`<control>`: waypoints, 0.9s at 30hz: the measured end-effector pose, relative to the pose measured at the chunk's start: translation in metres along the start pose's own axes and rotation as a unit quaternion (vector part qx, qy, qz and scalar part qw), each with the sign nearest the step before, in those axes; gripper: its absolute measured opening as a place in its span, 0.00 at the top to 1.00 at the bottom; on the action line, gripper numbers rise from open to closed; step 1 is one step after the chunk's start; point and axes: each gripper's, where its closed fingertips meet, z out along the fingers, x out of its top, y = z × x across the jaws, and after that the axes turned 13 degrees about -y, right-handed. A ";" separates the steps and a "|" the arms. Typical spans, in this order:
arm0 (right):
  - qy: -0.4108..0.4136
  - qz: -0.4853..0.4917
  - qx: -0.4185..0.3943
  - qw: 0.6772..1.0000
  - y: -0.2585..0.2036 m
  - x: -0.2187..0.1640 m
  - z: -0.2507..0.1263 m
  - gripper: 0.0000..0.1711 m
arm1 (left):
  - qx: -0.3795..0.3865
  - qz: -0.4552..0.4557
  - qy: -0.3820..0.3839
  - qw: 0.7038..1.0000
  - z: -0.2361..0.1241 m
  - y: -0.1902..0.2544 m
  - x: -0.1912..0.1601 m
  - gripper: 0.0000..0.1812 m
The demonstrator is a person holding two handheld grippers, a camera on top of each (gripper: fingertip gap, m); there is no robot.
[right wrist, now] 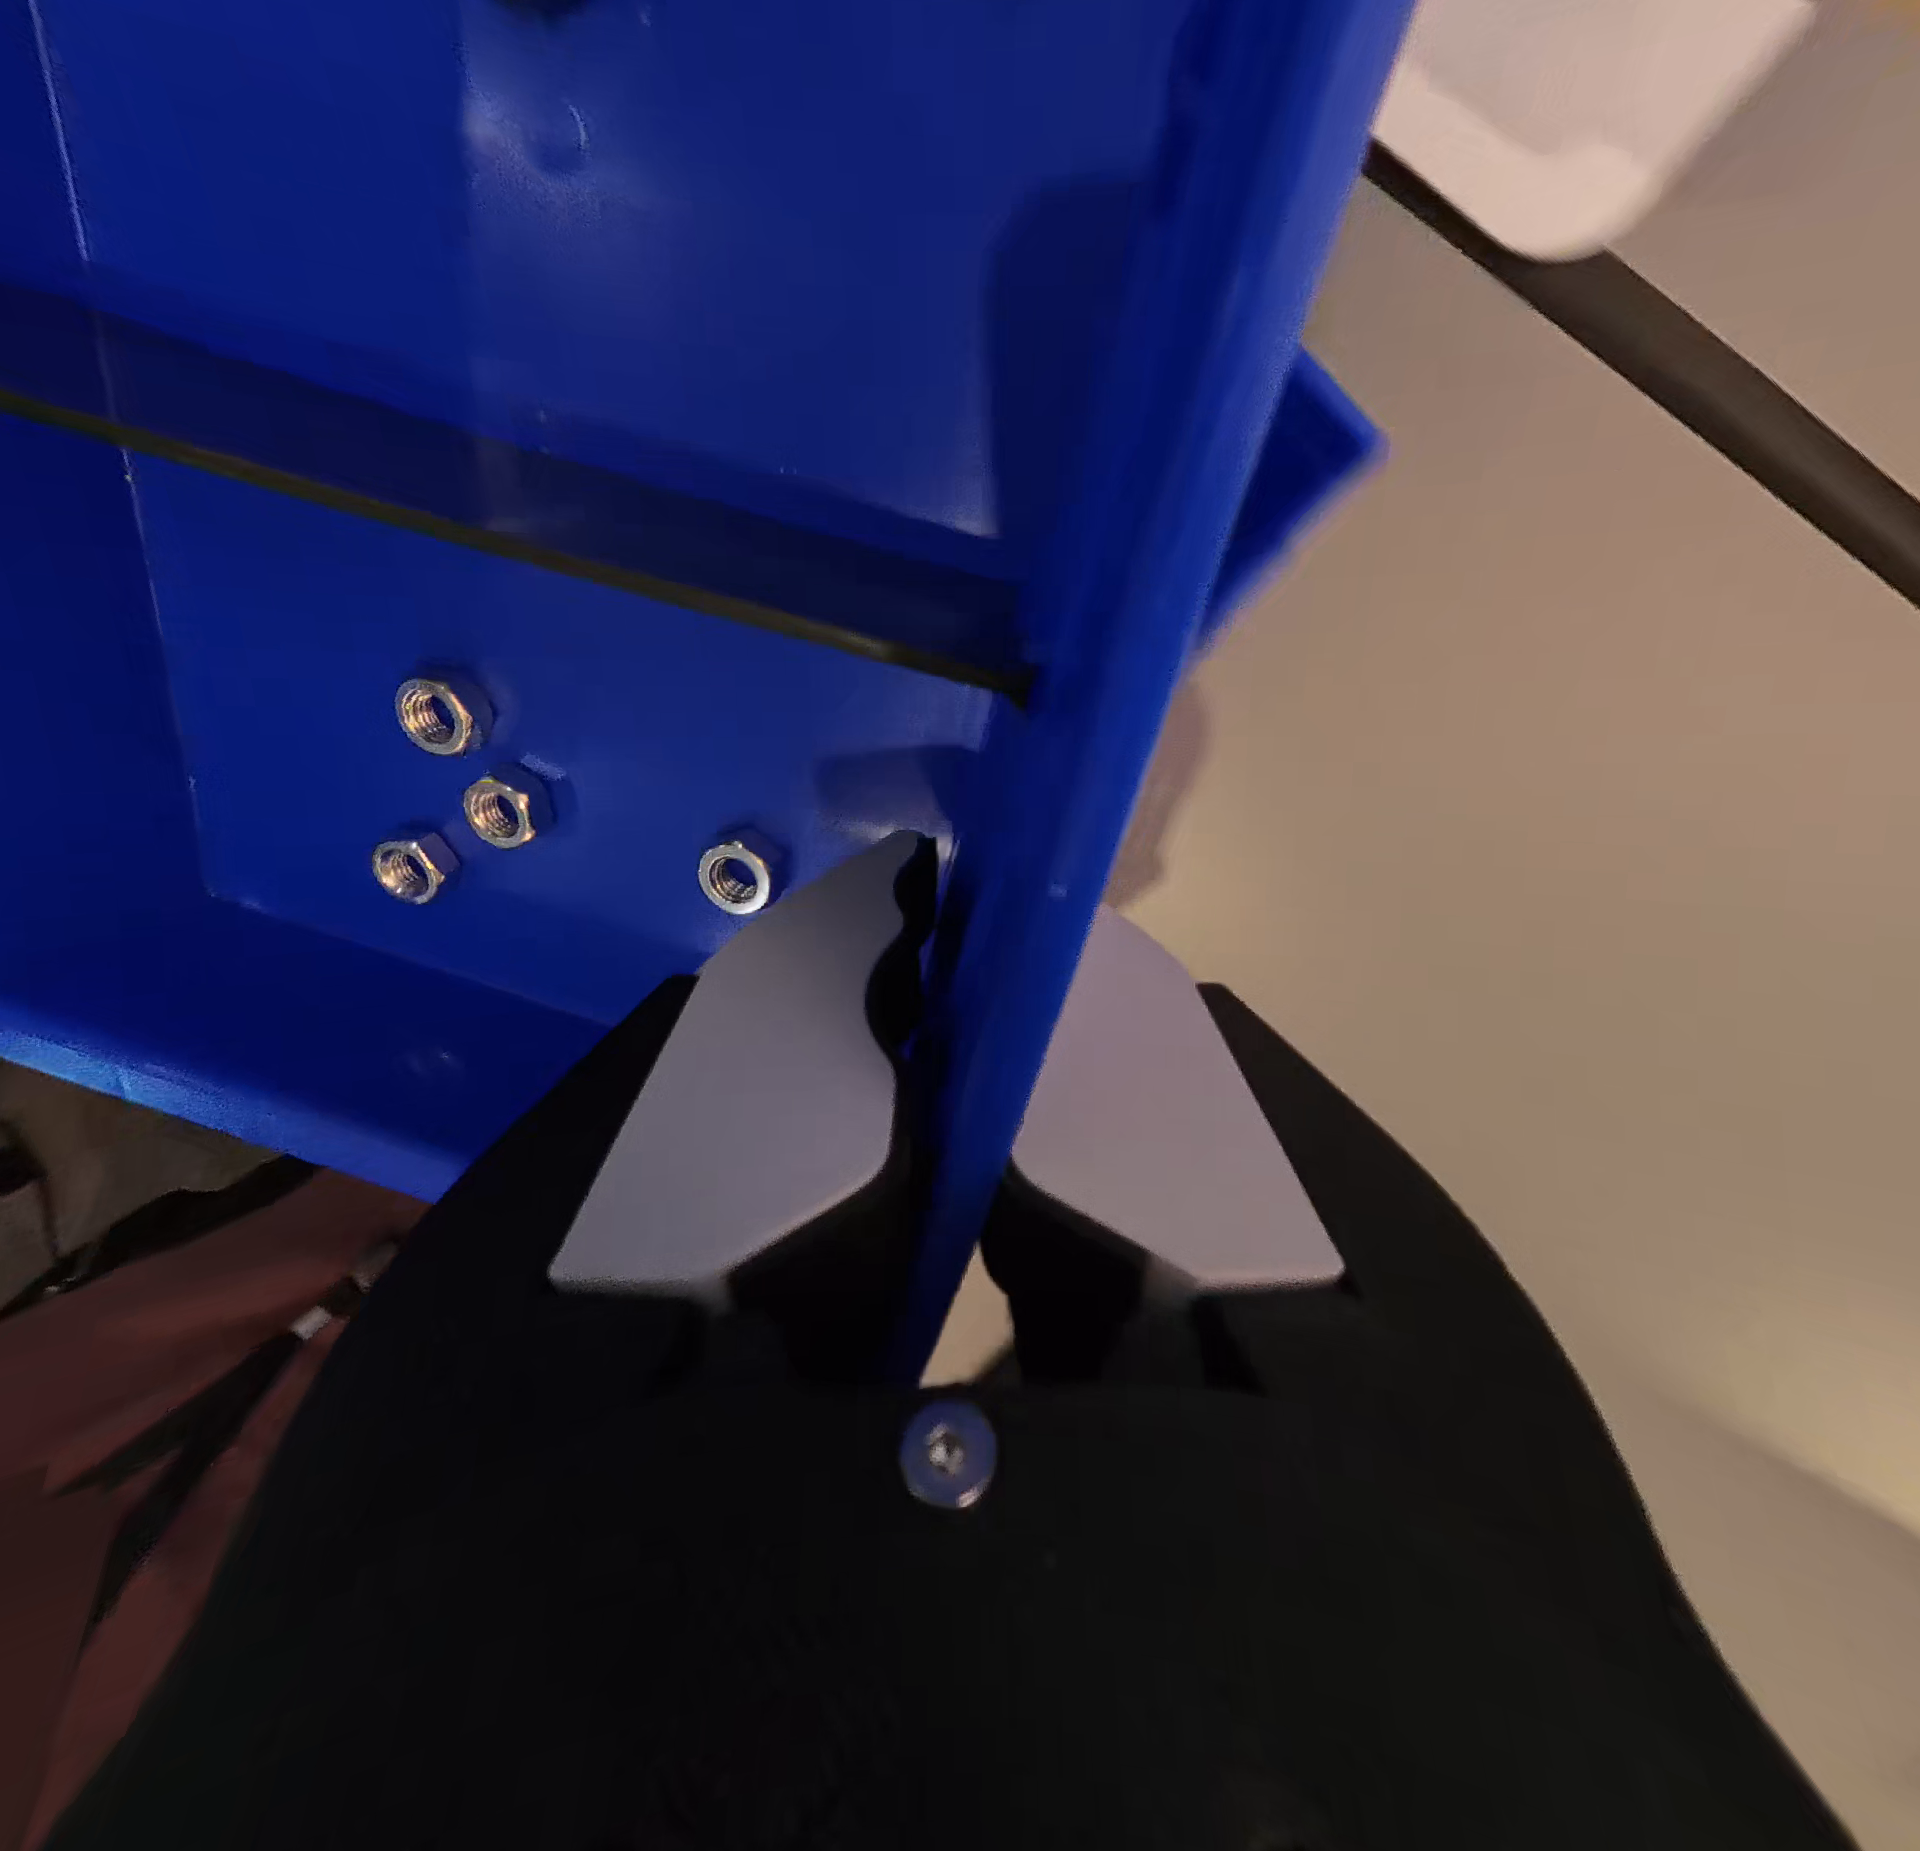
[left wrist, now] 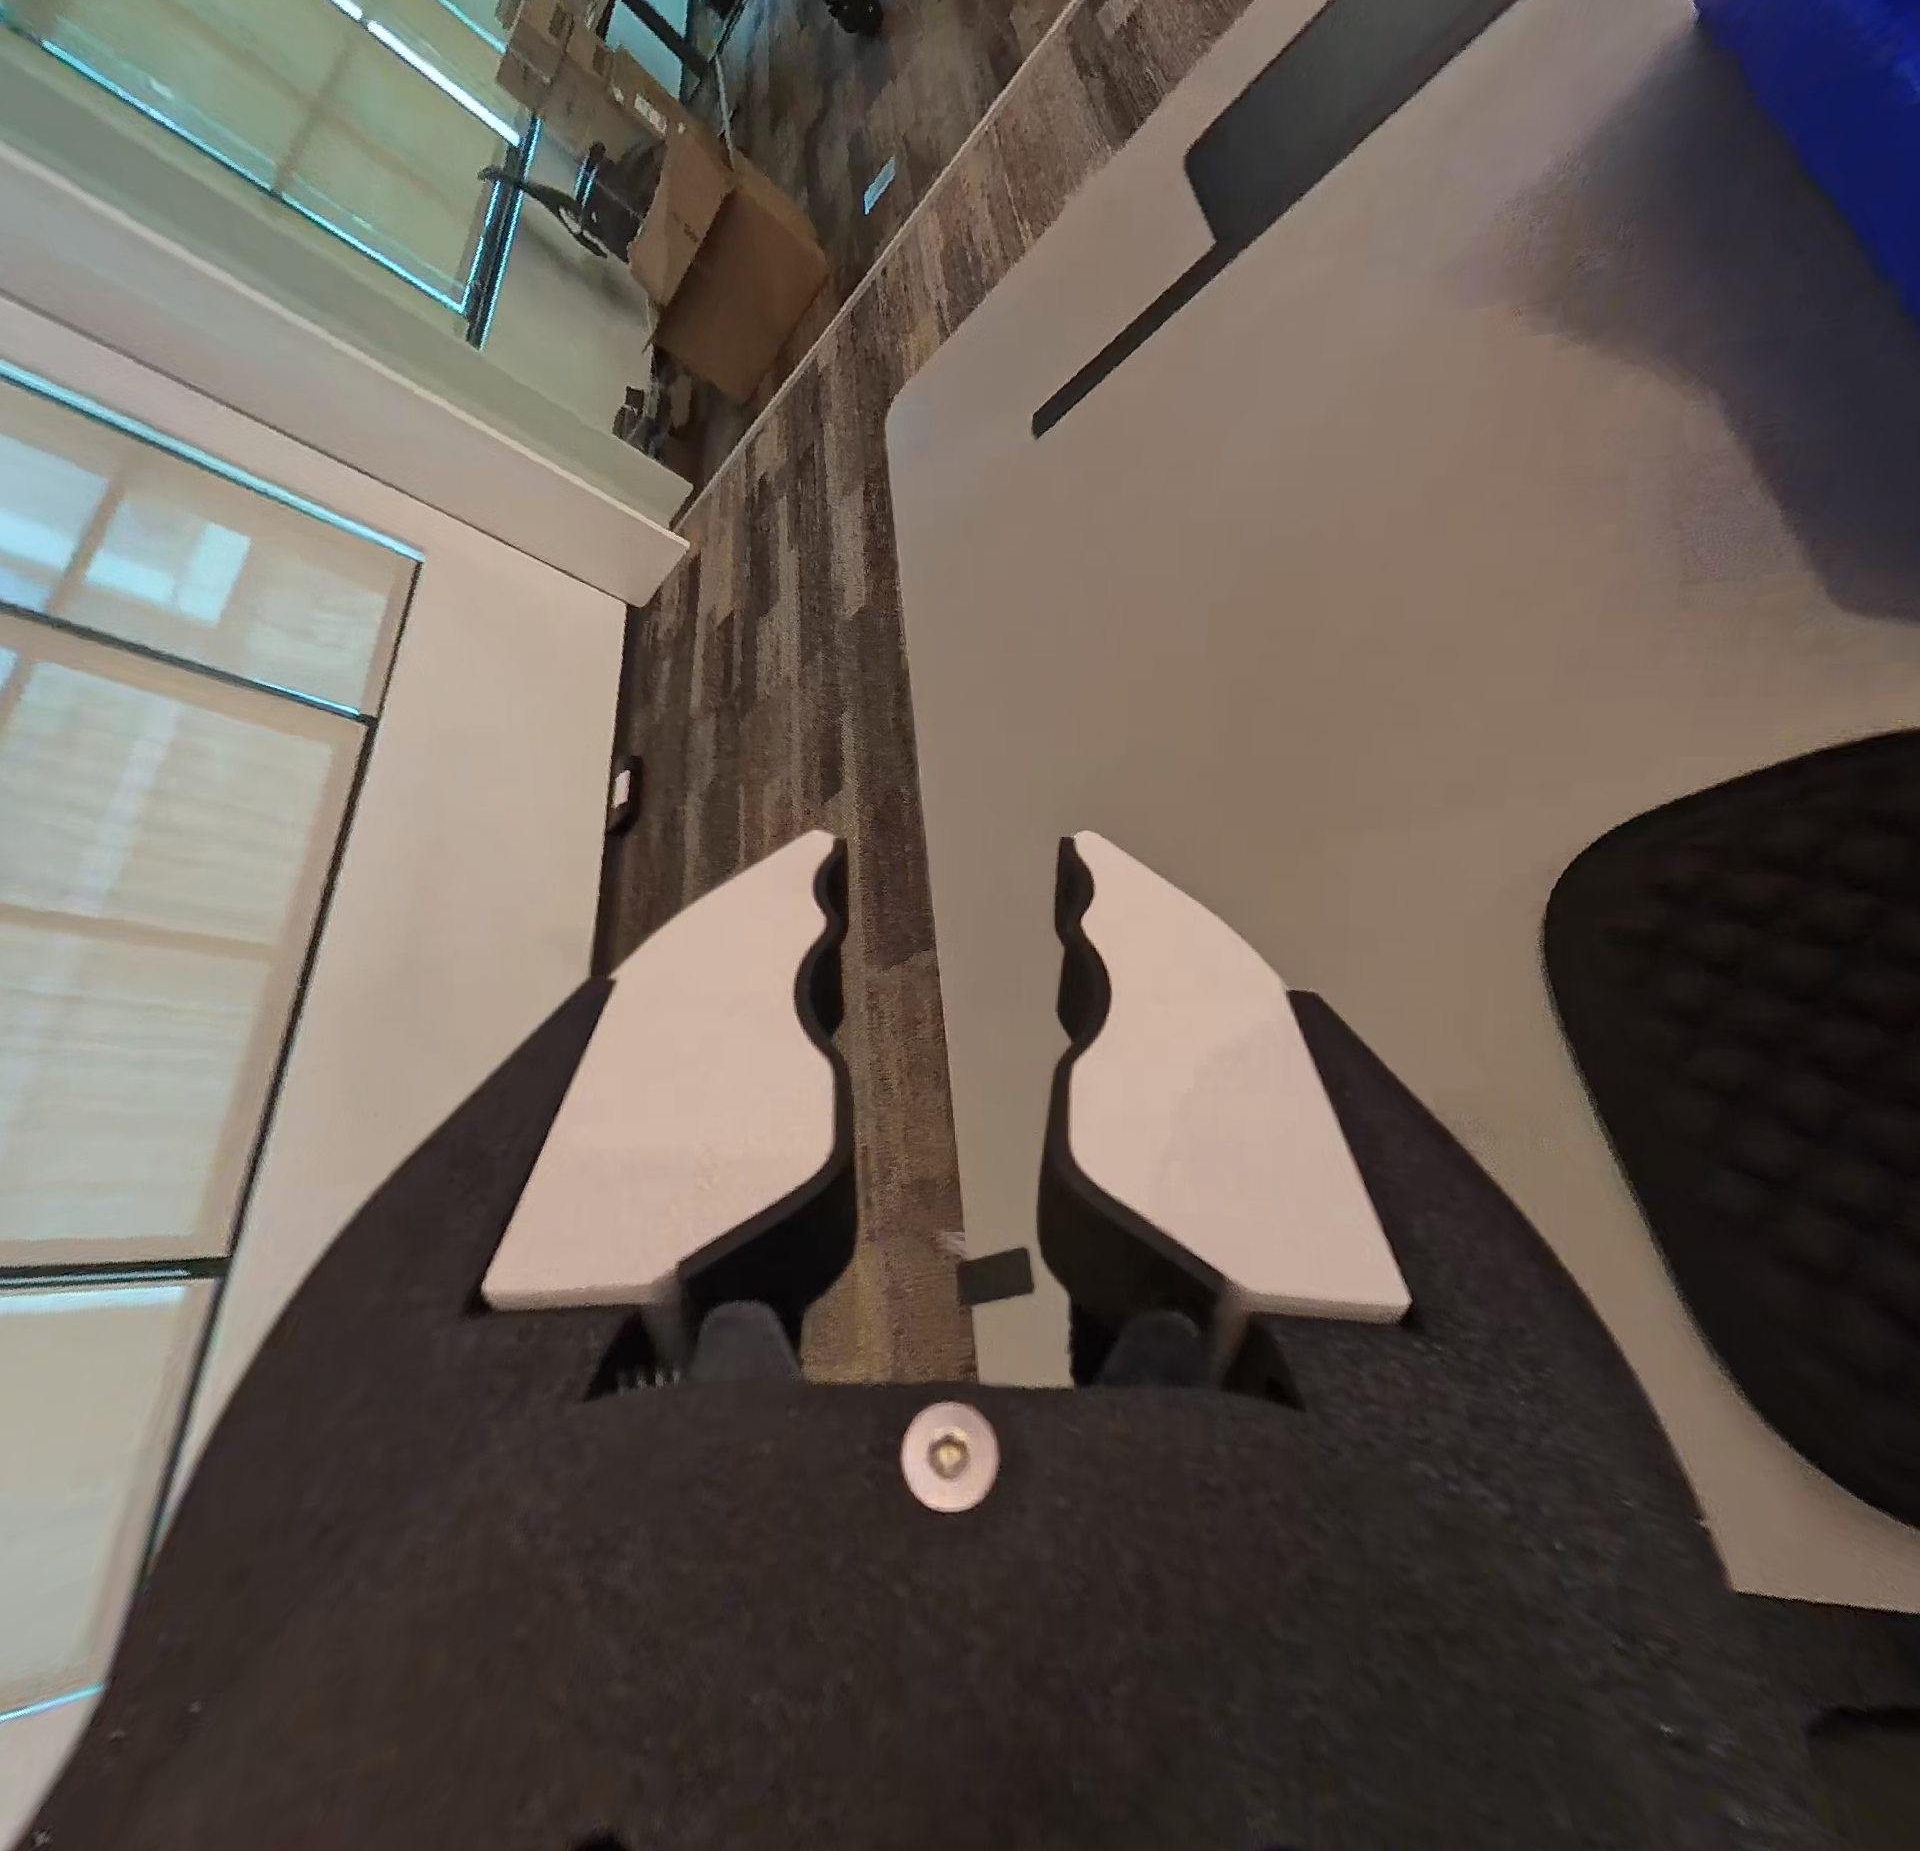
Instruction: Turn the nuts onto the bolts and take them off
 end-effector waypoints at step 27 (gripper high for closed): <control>-0.087 -0.028 -0.017 0.996 -0.192 0.133 0.231 0.96 | -0.049 -0.065 -0.023 0.996 0.006 -0.006 -0.060 0.78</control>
